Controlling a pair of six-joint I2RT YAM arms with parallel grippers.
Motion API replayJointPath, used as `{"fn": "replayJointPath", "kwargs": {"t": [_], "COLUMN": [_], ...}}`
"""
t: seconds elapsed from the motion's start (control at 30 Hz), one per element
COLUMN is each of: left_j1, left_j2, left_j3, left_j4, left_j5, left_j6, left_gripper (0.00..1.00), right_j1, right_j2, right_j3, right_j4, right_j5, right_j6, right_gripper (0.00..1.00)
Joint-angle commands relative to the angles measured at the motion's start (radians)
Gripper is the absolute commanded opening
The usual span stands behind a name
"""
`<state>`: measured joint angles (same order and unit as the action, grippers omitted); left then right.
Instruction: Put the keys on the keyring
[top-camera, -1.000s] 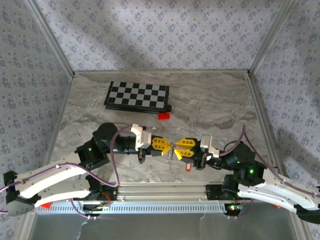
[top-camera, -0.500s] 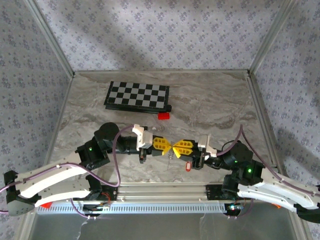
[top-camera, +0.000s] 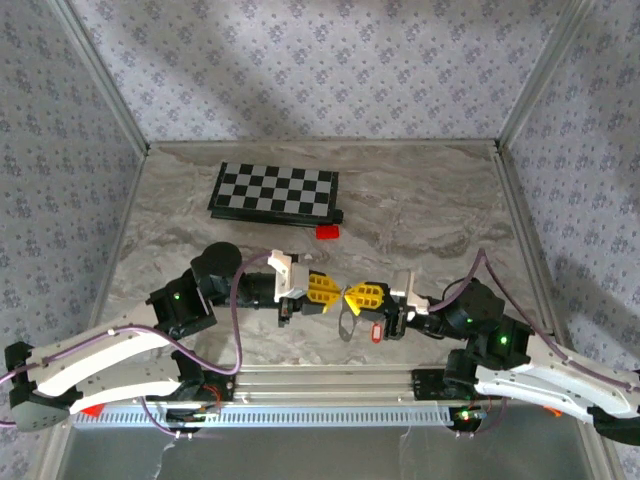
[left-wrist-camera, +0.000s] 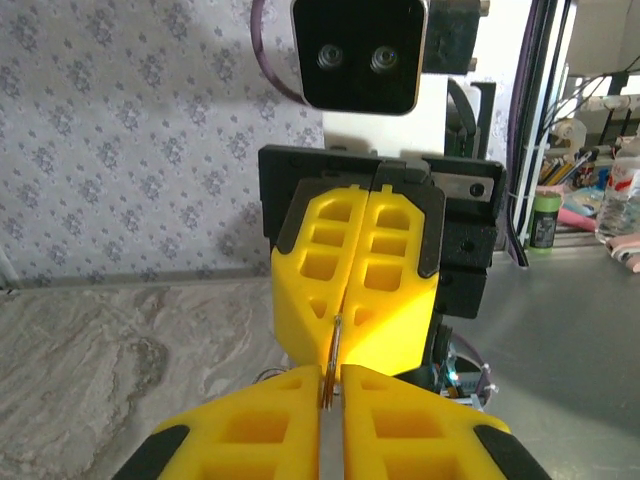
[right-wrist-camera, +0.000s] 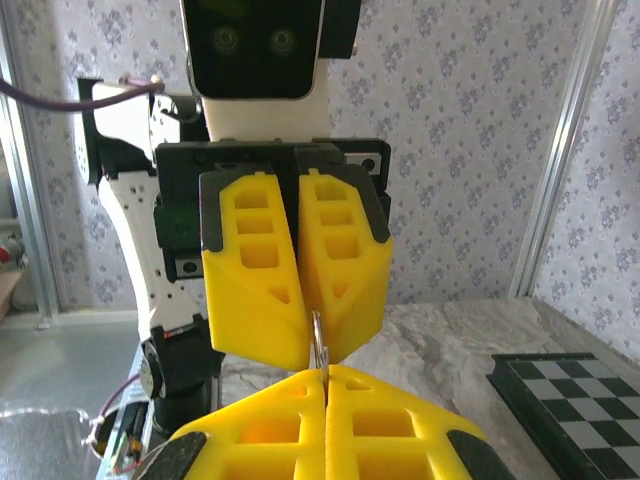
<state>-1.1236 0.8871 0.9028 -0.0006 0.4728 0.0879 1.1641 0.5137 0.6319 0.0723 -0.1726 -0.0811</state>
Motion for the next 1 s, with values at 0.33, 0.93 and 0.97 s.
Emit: {"fn": "replayJointPath", "kwargs": {"t": [0.33, 0.93, 0.97], "left_j1": [-0.016, -0.016, -0.016], "left_j2": [0.018, -0.017, -0.014], "left_j3": [0.059, 0.048, 0.048], "left_j4": [-0.066, -0.060, -0.058], "left_j5": [0.051, 0.015, -0.003], "left_j6": [0.027, 0.027, 0.027], "left_gripper": [0.17, 0.00, 0.00], "right_j1": [0.003, 0.003, 0.003], "right_j2": [0.029, 0.020, 0.020], "right_j3": [0.092, 0.097, 0.101], "right_j4": [-0.116, -0.141, -0.148], "right_j5": [-0.075, -0.055, -0.050], "right_j6": [-0.074, -0.067, -0.061], "right_gripper": [0.00, 0.08, 0.18]}}
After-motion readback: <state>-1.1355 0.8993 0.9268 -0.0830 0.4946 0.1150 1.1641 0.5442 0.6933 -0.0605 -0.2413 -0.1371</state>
